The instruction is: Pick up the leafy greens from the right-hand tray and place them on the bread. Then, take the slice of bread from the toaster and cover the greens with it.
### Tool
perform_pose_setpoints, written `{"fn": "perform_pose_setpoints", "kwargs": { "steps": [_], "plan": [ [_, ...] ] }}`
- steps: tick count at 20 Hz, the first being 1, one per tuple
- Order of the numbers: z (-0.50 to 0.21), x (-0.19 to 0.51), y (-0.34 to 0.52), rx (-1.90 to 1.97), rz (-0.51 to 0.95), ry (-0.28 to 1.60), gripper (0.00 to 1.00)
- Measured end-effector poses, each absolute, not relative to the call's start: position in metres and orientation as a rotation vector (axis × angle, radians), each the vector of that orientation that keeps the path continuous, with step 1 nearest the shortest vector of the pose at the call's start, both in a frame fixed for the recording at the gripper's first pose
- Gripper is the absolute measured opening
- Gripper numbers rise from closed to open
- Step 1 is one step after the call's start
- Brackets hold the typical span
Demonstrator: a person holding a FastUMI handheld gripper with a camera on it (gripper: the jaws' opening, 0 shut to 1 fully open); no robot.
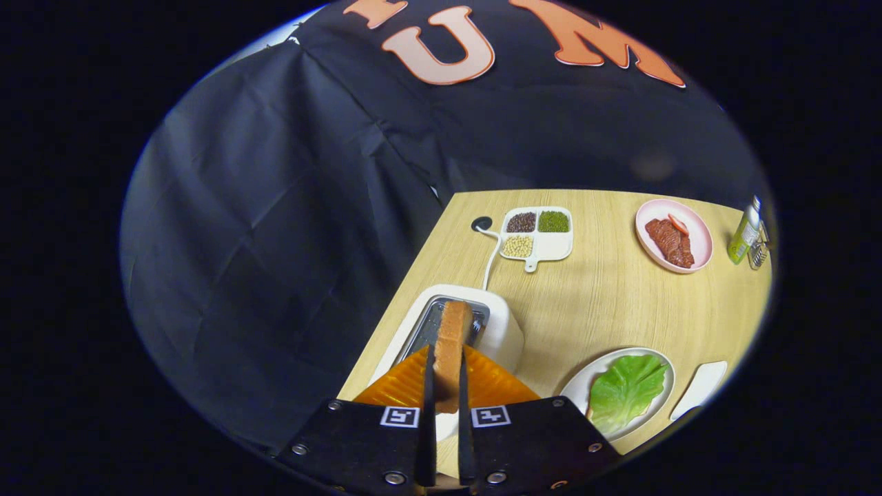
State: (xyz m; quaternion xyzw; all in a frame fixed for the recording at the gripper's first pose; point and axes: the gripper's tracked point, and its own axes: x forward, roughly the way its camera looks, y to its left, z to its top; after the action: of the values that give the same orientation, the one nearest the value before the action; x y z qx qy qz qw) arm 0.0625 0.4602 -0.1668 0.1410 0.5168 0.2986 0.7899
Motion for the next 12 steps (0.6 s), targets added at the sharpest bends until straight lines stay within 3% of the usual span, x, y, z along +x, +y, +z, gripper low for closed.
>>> {"fn": "perform_pose_setpoints", "kwargs": {
  "steps": [12],
  "plan": [
    [-0.152, 0.045, 0.36, 0.442, 0.642, 0.973, 0.13]
  ]
}}
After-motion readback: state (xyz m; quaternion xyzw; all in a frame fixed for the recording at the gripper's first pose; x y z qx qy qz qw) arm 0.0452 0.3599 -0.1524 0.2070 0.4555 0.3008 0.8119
